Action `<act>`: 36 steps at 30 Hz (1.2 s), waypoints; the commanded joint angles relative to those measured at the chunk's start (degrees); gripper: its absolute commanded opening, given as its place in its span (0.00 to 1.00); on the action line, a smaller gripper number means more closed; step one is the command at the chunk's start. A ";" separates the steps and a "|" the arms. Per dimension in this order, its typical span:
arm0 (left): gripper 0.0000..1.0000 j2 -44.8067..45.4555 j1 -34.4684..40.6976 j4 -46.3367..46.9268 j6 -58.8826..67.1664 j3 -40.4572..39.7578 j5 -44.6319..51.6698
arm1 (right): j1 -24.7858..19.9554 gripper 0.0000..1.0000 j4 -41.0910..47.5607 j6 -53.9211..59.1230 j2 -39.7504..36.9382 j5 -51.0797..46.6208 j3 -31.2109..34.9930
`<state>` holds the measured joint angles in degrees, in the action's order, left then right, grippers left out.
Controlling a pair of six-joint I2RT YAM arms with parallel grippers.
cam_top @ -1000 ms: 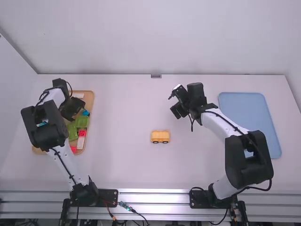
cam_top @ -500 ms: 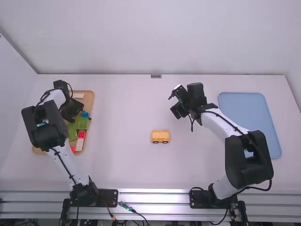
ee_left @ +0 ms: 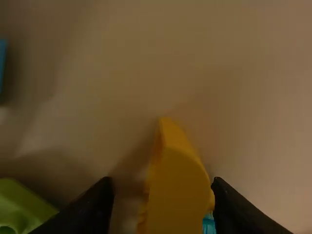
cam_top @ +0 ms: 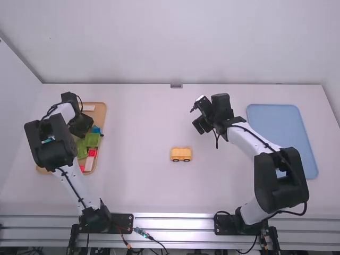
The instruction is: Assemble lego blocks to make yellow taxi
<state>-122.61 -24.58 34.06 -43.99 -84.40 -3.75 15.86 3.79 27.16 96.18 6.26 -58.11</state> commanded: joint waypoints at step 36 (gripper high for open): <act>0.02 -1.31 0.40 1.28 -3.13 -0.63 -1.70 | -0.48 0.99 0.09 -0.37 -1.97 -0.13 -0.09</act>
<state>-122.61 -24.56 34.98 -46.96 -84.86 -4.40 15.57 3.90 27.18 96.18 6.24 -58.11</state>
